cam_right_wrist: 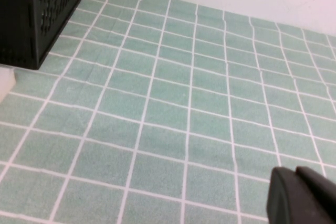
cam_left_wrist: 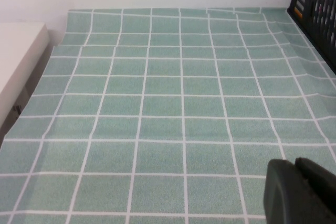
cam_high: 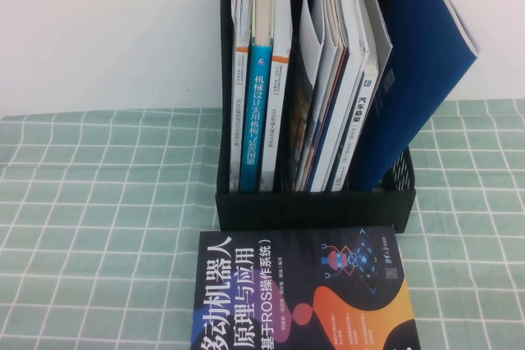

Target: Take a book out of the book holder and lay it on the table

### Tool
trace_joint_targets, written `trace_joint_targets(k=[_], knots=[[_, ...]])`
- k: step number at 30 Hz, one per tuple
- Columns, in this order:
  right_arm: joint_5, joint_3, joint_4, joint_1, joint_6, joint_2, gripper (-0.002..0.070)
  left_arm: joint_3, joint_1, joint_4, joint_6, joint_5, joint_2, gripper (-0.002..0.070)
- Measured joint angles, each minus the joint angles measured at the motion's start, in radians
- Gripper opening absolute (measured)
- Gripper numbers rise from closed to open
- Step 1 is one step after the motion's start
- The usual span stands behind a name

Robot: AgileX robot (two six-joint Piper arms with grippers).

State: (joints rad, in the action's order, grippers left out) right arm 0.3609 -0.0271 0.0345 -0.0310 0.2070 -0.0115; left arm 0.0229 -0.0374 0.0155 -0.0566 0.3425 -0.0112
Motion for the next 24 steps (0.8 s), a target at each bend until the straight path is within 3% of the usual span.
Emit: trace_joint_targets(k=[24], knots=[[0.001, 0.0, 0.0, -0.041, 0.0, 0.0, -0.0002, 0.0, 0.0, 0.002, 0.004, 0.0, 0.0, -0.0001]])
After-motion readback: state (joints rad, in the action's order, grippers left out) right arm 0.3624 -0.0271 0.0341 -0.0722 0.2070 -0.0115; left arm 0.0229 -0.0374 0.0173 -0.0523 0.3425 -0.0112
